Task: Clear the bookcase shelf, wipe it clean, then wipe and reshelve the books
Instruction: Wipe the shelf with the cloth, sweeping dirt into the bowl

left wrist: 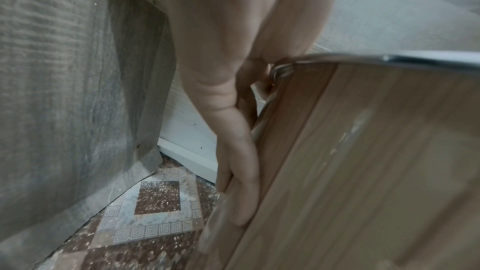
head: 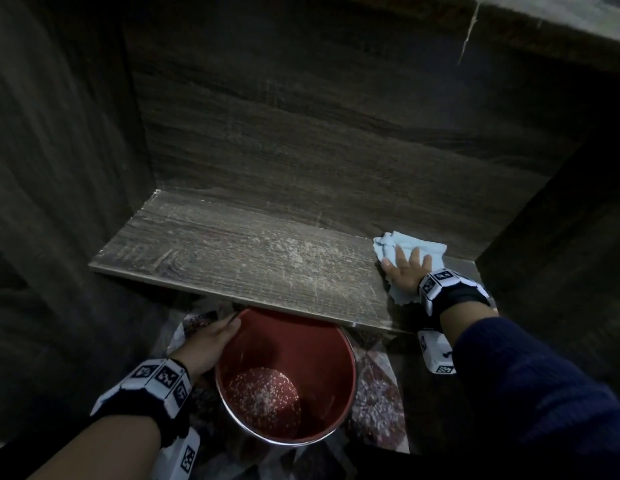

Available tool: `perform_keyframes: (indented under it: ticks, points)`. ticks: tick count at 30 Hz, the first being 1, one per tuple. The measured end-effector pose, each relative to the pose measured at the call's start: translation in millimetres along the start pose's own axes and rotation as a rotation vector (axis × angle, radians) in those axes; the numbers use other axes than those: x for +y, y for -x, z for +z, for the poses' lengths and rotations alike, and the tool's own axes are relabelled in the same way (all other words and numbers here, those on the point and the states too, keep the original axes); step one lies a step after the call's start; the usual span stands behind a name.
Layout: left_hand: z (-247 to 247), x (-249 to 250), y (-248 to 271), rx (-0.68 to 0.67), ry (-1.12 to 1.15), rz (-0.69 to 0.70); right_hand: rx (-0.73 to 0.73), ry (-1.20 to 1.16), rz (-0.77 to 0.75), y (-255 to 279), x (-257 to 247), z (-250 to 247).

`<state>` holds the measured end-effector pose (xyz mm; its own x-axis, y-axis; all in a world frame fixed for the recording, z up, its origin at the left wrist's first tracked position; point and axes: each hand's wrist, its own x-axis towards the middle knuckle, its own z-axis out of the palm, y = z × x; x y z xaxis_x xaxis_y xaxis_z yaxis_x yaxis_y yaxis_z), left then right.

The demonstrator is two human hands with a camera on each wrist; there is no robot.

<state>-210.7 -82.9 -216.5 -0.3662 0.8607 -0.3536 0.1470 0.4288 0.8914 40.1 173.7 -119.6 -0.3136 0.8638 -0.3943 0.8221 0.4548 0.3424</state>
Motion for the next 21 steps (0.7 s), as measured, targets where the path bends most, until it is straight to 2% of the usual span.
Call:
perform_keyframes:
  ticks: [10,13,17,21]
  points:
    - [-9,-5,4,0.012,0.079,-0.044,-0.008,-0.181,-0.063,7,-70,-41]
    - [-14,-7,4,0.017,0.027,-0.024,-0.025,-0.156,-0.177,10,-95,-54]
    - [-26,-17,2,0.019,0.006,-0.051,-0.030,-0.320,-0.292,9,-118,-61]
    - [-31,-13,3,0.024,0.103,-0.035,0.001,-0.380,-0.505,24,-119,-47]
